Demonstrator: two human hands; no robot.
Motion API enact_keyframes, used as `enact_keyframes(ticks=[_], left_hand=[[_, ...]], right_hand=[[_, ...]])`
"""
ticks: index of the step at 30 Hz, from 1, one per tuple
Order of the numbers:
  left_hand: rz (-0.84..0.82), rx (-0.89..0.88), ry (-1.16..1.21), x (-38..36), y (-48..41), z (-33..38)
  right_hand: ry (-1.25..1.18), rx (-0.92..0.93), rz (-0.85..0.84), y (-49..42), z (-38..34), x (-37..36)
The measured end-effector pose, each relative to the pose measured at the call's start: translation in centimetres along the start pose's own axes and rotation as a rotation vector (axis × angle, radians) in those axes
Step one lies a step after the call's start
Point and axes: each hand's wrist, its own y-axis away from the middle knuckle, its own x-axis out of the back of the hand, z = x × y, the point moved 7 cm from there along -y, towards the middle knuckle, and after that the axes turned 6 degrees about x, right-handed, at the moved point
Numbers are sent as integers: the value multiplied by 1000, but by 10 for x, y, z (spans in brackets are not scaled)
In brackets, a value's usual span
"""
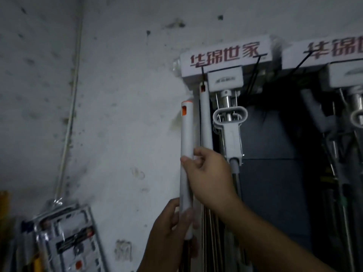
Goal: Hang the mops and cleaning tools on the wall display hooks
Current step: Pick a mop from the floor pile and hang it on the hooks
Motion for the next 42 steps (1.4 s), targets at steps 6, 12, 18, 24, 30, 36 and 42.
enact_keyframes(ticks=[6,12,18,24,30,36,42], left_hand=[[-24,-9,15,-23,-48,44],[-32,-28,16,-40,-84,68],[-7,-35,50,-52,-98,74],[104,-68,35,-52,-95,60],[146,-121,-43,-58,-99,66],[164,-119,-84,-60,-107,66],[223,-202,-308,-52,-111,62]], right_hand=[[115,19,66,-68,-21,32],[154,6,38,-114,-28,45],[237,-1,24,-132,-33,50],[389,-4,-28,-130,-28,45],[455,53,-19,-137,-30,52],[487,37,-20,-144,-26,55],[577,95,38,-133,-19,54]])
